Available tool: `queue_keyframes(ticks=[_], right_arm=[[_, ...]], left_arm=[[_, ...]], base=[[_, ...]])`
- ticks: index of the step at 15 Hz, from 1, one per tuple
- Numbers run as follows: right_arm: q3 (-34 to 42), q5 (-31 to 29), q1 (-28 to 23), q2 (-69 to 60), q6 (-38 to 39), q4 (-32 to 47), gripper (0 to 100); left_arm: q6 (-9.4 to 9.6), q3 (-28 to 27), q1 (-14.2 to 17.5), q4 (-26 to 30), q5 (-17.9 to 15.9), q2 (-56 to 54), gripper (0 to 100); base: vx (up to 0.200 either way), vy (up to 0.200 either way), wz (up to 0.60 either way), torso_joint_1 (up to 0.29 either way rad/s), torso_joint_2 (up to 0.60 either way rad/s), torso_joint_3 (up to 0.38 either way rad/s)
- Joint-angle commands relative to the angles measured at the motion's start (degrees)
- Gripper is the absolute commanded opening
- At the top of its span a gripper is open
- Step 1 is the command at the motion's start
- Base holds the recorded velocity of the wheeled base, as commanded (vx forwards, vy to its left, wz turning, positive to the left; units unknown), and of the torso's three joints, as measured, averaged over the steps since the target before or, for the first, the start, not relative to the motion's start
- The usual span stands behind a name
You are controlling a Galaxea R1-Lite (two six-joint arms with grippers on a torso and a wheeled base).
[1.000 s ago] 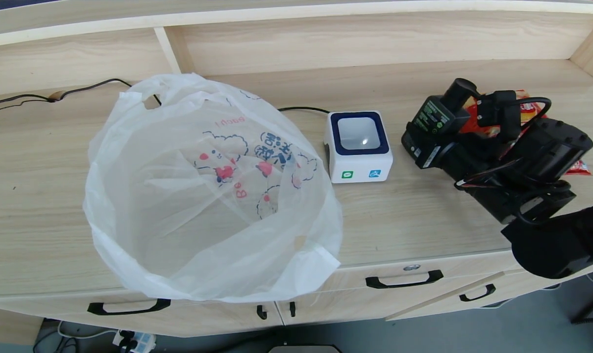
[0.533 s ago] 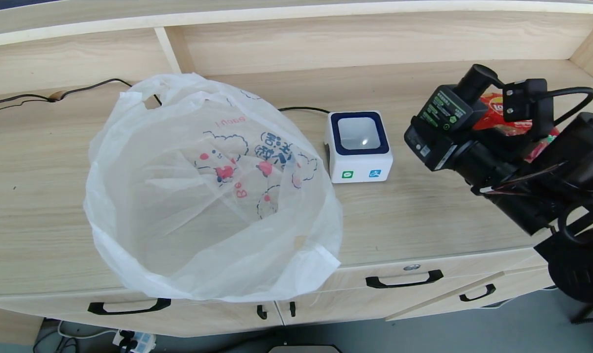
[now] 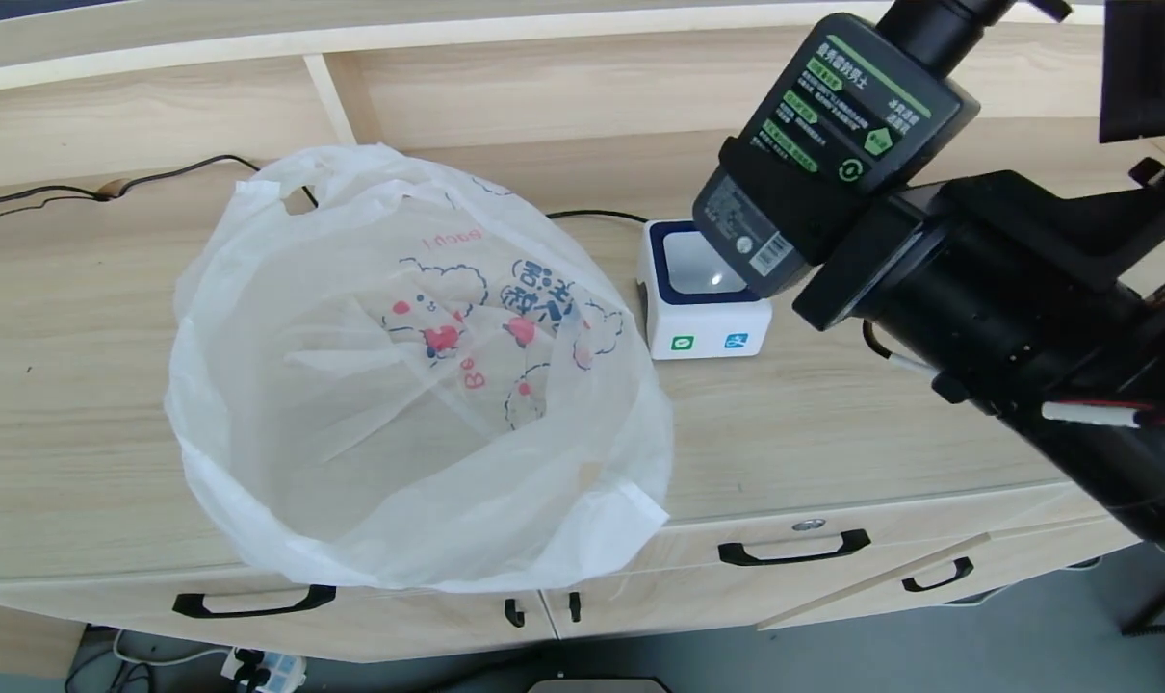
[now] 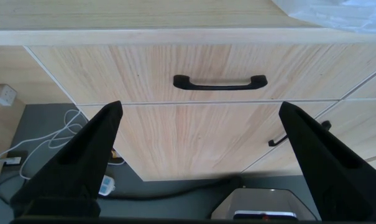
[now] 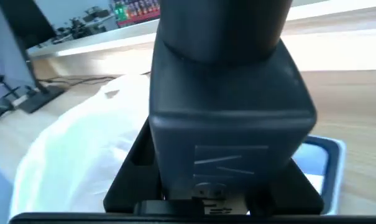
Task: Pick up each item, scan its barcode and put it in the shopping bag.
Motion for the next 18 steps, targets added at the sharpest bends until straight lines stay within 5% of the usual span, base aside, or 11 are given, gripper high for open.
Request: queue_keyframes(ticks=[1,7,18], right_arm=[[-2.6,-1.8,17.3,-6.1,2.2,11.4,0],[-3.0,-1.3,24.0,-5.9,15.6,13.8,0],[-2.7,3.1,24.4,-3.8,21.6,13.6,0]], left_arm=[[0.02,0.0,0.0,0.0,0.0,0.1,100],[0.02,0.0,0.0,0.0,0.0,0.1,100],[0.02,0.0,0.0,0.0,0.0,0.0,100]], base=[[0.0,0.0,0.0,0.0,0.0,0.0],[0.0,0.0,0.0,0.0,0.0,0.0],[0.0,0.0,0.0,0.0,0.0,0.0]])
